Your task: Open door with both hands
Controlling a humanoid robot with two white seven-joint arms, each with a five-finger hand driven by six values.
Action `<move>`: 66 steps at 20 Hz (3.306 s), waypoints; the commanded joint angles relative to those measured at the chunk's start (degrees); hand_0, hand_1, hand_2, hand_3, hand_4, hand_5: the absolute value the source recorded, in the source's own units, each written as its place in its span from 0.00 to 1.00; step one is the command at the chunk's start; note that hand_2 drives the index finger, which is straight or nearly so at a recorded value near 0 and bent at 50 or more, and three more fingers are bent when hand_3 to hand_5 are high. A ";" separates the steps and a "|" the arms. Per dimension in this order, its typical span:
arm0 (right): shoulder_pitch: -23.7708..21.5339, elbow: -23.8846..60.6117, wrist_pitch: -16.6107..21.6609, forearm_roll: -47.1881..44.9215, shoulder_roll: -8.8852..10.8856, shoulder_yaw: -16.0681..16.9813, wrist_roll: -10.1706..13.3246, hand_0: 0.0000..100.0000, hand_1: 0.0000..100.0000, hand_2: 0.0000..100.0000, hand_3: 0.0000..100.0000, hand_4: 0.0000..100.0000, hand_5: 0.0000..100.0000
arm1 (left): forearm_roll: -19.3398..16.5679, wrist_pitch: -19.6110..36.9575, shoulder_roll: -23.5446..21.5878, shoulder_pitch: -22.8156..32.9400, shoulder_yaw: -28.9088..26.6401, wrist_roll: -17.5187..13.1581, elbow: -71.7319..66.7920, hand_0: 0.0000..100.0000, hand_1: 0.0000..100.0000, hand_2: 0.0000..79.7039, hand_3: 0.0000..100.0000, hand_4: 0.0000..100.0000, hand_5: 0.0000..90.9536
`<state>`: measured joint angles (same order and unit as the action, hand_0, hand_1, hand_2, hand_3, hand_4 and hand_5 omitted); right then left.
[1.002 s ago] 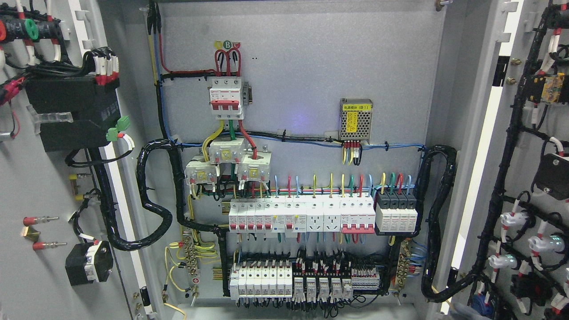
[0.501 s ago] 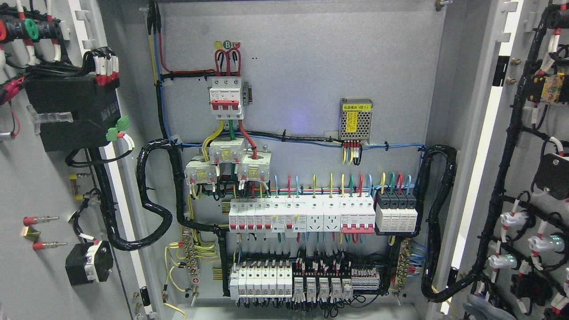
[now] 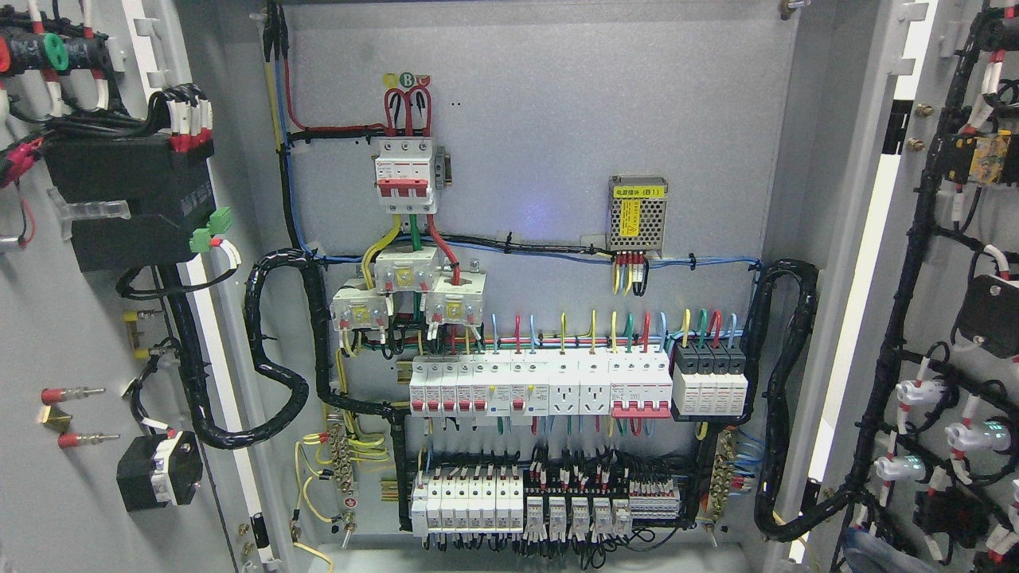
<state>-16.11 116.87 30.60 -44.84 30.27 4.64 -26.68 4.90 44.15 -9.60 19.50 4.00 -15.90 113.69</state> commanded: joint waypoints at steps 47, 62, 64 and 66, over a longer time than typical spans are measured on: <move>-5.95 -2.26 -1.07 -6.57 -2.41 9.68 1.72 0.38 0.00 0.00 0.00 0.00 0.00 | 16.36 6.74 -1.56 1.25 -30.27 -0.01 -8.12 0.00 0.00 0.00 0.00 0.00 0.00; -7.44 -3.23 -0.80 -6.57 -2.06 11.71 1.64 0.38 0.00 0.00 0.00 0.00 0.00 | 21.73 2.88 -10.79 -6.13 -33.62 -0.10 -21.22 0.00 0.00 0.00 0.00 0.00 0.00; -7.44 -3.23 -0.89 -6.57 -2.23 11.80 1.64 0.38 0.00 0.00 0.00 0.00 0.00 | 21.82 2.87 -11.49 -7.10 -33.62 -0.10 -22.98 0.00 0.00 0.00 0.00 0.00 0.00; -7.79 -3.23 -0.80 -6.57 -2.23 12.06 1.64 0.38 0.00 0.00 0.00 0.00 0.00 | 21.91 2.53 -12.20 -8.77 -33.62 -0.10 -25.17 0.00 0.00 0.00 0.00 0.00 0.00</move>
<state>-23.36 114.00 29.70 -51.35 28.09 15.32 -24.97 26.08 44.20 -16.44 14.21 -27.62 -16.04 98.15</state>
